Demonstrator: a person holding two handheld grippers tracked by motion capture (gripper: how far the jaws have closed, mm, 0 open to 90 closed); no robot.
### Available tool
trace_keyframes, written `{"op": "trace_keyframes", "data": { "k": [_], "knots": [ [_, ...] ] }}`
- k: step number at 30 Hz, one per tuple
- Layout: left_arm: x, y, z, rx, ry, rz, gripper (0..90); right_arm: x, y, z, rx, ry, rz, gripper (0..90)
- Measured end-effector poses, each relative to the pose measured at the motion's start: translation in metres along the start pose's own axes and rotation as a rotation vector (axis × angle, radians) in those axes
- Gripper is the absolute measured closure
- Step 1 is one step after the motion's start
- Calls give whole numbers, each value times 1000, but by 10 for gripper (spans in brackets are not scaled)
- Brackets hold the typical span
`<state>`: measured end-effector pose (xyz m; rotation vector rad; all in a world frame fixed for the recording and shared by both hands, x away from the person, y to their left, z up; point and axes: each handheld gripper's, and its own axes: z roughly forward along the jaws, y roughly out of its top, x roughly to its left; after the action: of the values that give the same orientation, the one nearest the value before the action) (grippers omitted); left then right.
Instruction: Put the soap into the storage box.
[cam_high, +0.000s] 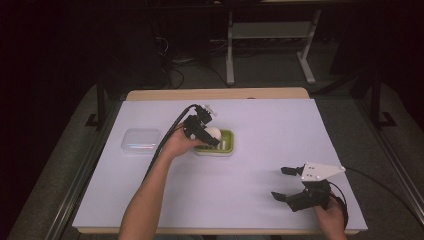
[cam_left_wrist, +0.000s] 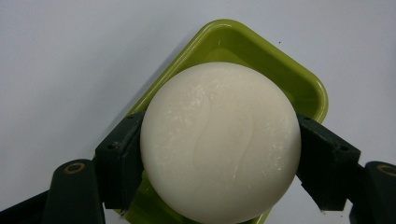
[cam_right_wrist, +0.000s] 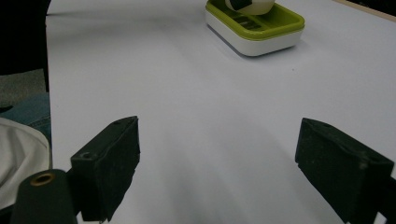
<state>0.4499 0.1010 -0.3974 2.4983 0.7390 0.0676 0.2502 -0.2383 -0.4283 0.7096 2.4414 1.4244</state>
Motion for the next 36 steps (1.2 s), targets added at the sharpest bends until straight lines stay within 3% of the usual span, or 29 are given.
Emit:
{"op": "trace_keyframes", "data": {
  "k": [36],
  "knots": [
    [-1,0,11,25,-3,-3,252,0,0,1,2,6,-2,131]
  ]
}}
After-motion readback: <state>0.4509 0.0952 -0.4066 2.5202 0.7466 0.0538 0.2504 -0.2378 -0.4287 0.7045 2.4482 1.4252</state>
